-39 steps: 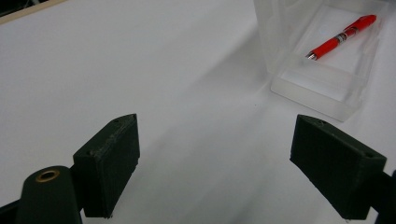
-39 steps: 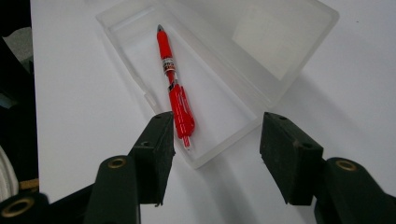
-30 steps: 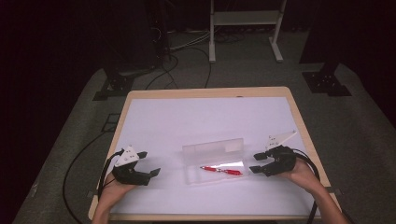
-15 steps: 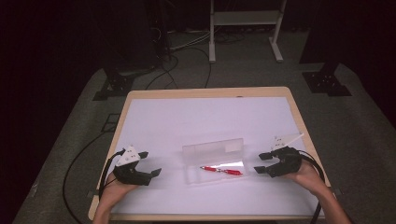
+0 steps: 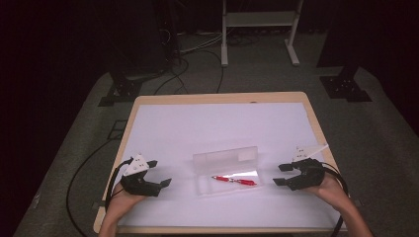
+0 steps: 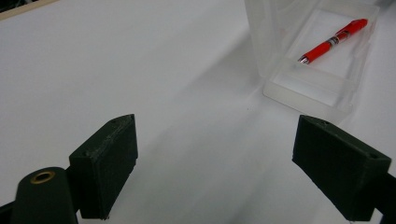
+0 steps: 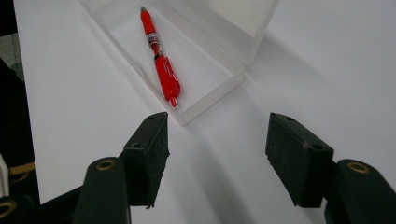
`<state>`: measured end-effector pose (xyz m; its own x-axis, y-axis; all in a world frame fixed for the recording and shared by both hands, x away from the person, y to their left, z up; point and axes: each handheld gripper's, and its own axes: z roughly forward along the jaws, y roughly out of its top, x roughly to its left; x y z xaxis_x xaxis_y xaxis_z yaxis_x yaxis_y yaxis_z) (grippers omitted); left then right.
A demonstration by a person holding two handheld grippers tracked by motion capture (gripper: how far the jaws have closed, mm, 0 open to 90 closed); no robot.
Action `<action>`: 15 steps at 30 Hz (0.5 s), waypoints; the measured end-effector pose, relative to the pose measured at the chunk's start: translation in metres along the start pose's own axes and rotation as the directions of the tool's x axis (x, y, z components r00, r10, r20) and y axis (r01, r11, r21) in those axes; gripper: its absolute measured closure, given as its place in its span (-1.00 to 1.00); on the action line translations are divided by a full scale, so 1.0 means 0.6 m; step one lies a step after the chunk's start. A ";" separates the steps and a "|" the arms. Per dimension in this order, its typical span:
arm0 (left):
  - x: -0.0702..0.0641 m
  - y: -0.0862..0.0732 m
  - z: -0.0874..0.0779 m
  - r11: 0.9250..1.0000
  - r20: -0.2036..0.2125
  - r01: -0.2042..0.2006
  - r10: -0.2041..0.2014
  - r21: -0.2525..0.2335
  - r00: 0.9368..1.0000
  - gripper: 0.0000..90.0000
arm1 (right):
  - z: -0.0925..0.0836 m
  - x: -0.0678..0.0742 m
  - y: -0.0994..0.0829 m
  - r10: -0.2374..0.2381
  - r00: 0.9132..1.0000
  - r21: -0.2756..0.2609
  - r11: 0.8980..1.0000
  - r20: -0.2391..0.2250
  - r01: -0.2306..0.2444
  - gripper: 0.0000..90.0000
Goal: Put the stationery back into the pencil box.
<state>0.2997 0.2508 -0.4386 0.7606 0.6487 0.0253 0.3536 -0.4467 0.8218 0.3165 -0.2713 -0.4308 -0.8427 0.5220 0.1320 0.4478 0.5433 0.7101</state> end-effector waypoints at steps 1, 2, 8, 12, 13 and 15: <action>0.000 0.000 0.000 1.000 0.001 0.001 -0.001 0.000 1.000 -0.70 | -0.001 0.000 -0.002 0.004 1.000 -0.001 1.000 0.002 -0.004 -0.15; 0.000 0.000 0.000 1.000 0.002 0.002 -0.002 -0.001 1.000 -0.70 | -0.002 0.000 -0.004 0.007 1.000 0.000 1.000 0.004 -0.007 -0.15; 0.001 -0.001 -0.001 1.000 0.001 0.003 -0.003 0.002 1.000 -0.71 | -0.010 -0.002 -0.019 0.026 1.000 -0.010 1.000 0.017 -0.026 -0.15; 0.001 0.000 0.000 1.000 0.000 0.005 -0.005 -0.001 1.000 -0.71 | -0.016 -0.005 -0.030 0.038 0.999 -0.015 0.999 0.025 -0.038 -0.15; 0.000 0.000 -0.001 1.000 0.000 0.004 -0.004 -0.001 1.000 -0.71 | -0.017 -0.006 -0.032 0.040 0.999 -0.019 0.999 0.028 -0.039 -0.15; 0.001 0.000 -0.001 1.000 0.000 0.002 -0.002 0.000 1.000 -0.71 | -0.019 -0.007 -0.037 0.044 0.999 -0.015 0.999 0.031 -0.043 -0.15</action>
<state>0.2996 0.2514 -0.4383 0.7595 0.6500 0.0235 0.3553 -0.4449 0.8221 0.3066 -0.2929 -0.4389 -0.8125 0.5655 0.1416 0.4793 0.5099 0.7143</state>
